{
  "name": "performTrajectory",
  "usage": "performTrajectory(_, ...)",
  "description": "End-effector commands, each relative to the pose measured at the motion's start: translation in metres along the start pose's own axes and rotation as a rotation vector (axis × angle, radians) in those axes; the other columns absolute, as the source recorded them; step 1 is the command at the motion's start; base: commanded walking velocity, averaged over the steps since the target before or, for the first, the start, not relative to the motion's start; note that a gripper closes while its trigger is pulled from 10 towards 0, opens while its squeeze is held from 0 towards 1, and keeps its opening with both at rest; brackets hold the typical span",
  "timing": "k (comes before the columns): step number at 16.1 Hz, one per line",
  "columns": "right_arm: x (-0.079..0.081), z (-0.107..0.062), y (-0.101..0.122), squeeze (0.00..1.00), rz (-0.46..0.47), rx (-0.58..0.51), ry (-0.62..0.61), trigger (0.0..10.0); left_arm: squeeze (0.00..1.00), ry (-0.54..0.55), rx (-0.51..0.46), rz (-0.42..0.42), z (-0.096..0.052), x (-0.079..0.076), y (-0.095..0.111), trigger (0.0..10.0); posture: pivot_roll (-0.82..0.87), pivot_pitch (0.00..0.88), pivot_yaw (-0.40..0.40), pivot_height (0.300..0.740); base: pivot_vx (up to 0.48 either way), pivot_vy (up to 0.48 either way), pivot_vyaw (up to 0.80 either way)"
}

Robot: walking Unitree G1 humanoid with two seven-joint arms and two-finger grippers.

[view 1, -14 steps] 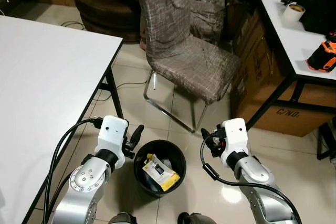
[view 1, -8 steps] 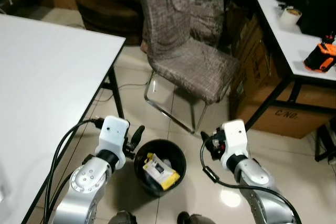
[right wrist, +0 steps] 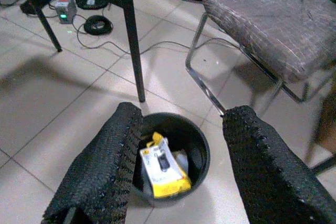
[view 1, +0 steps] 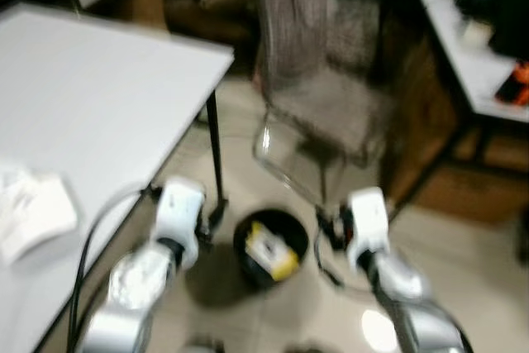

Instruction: Picking trash to rubbish bin

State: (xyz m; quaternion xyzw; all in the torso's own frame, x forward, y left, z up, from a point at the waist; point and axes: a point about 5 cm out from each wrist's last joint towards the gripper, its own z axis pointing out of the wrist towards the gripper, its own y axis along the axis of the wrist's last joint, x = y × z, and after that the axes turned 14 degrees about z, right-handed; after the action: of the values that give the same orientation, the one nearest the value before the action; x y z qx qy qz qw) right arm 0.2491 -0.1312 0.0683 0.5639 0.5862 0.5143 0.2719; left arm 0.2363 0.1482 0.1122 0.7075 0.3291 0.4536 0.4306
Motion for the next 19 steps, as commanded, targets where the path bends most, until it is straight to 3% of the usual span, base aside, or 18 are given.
performTrajectory(1, -0.003, -0.002, 0.004, 0.00, -0.002, -0.013, -0.010, 10.0, 0.00, -0.005, -0.010, 0.001, 0.000, -0.001, 0.003, 10.0, -0.01, 0.065, -0.056, 0.740, -0.244, 0.000, 0.00)
performTrajectory(12, 0.012, -0.006, 0.038, 0.00, -0.017, -0.160, 0.055, 10.0, 0.00, 0.025, -0.056, 0.010, -0.005, 0.009, 0.019, 10.0, 0.00, 0.055, -0.055, 0.740, -0.066, 0.000, 0.00)
performTrajectory(14, 0.016, -0.006, 0.038, 0.00, -0.050, -0.162, 0.058, 10.0, 0.00, 0.033, -0.056, 0.016, -0.007, 0.011, 0.020, 10.0, 0.00, 0.056, -0.056, 0.740, 0.000, 0.000, 0.00)
performTrajectory(16, 0.022, -0.004, 0.048, 0.00, -0.247, -0.249, 0.039, 10.0, 0.00, 0.119, -0.078, 0.009, -0.008, 0.022, 0.028, 10.0, 0.00, 0.056, -0.061, 0.740, 0.000, 0.000, 0.00)
performTrajectory(19, 0.030, -0.005, 0.049, 0.00, -0.143, -0.195, 0.171, 10.0, 0.00, 0.254, -0.101, 0.052, -0.012, 0.036, 0.035, 10.0, 0.00, 0.054, -0.061, 0.740, 0.000, 0.000, 0.56)
